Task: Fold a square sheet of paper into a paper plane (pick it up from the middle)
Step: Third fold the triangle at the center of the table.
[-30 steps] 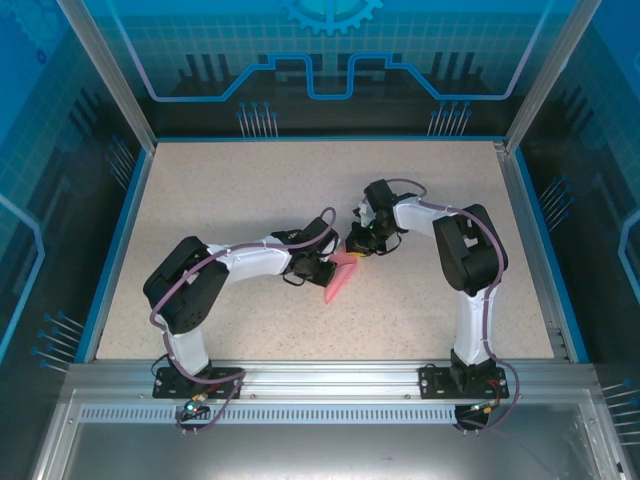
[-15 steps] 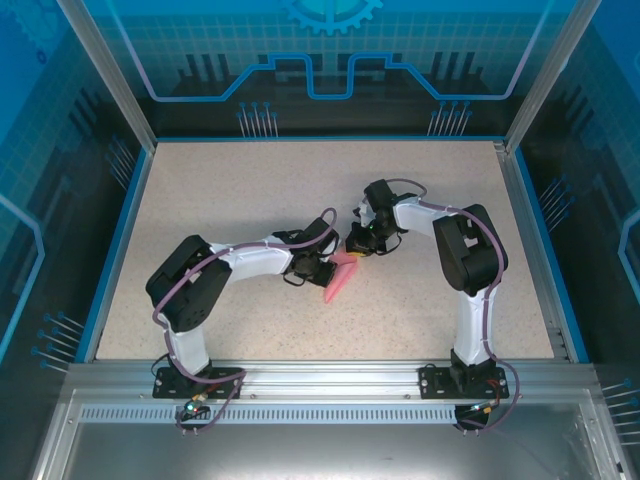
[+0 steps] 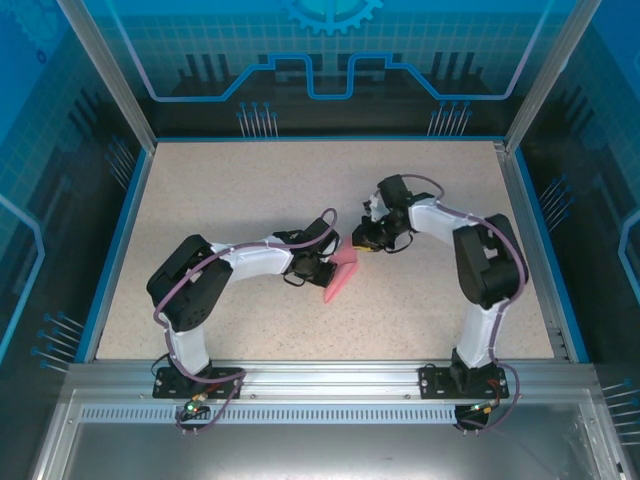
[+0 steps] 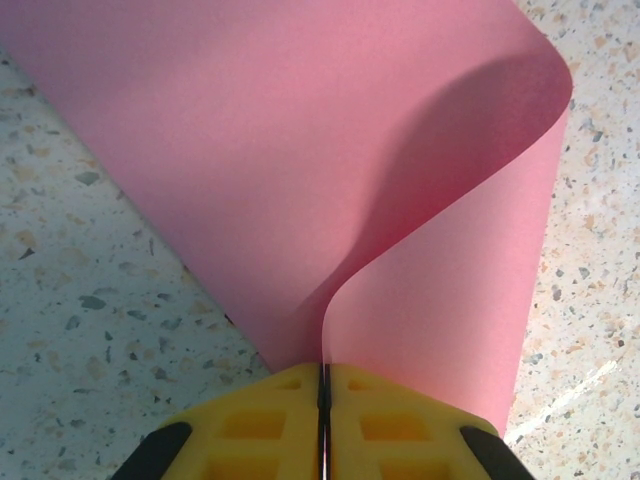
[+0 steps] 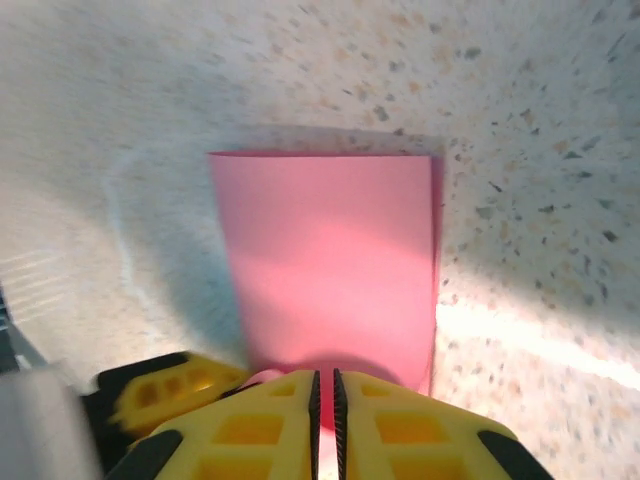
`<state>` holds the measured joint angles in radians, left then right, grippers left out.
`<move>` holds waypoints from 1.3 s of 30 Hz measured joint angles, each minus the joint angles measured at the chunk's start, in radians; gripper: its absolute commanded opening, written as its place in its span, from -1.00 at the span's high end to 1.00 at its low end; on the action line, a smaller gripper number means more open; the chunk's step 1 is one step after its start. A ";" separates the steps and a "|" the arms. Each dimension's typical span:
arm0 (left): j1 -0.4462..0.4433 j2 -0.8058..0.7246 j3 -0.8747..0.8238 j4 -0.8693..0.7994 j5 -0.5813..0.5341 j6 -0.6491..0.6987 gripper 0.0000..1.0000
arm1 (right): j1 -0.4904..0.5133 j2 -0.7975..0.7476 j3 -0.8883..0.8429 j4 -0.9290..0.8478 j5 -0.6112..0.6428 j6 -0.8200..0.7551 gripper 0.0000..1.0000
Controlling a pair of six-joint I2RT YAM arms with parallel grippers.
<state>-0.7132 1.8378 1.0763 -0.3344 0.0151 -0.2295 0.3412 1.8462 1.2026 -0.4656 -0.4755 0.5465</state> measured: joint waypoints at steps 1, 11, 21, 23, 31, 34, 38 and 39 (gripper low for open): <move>0.000 0.000 0.000 0.000 0.000 0.000 0.80 | -0.003 -0.035 -0.020 0.011 -0.005 0.005 0.82; 0.000 0.000 0.000 0.000 0.000 0.000 0.80 | 0.056 -0.309 -0.452 0.282 -0.073 0.191 0.92; 0.000 0.002 0.000 0.000 0.001 0.000 0.80 | 0.257 -0.313 -0.554 0.525 -0.056 0.393 1.00; 0.000 0.002 0.000 0.000 0.001 0.000 0.80 | 0.270 -0.300 -0.554 0.571 -0.054 0.419 1.00; 0.000 0.002 0.000 0.000 0.001 0.000 0.80 | 0.303 -0.226 -0.557 0.670 -0.043 0.487 1.00; 0.001 0.002 0.000 0.000 0.002 0.000 0.80 | 0.313 -0.219 -0.569 0.692 -0.034 0.503 1.00; 0.001 0.002 0.000 0.000 0.003 0.000 0.80 | 0.315 -0.201 -0.584 0.721 -0.028 0.517 1.00; 0.001 0.002 0.000 0.000 0.004 0.000 0.79 | 0.315 -0.195 -0.584 0.726 -0.029 0.520 1.00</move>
<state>-0.7124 1.8393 1.0767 -0.3340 0.0193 -0.2291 0.6567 1.6516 0.6186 0.2607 -0.5041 1.0664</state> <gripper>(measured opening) 0.103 0.043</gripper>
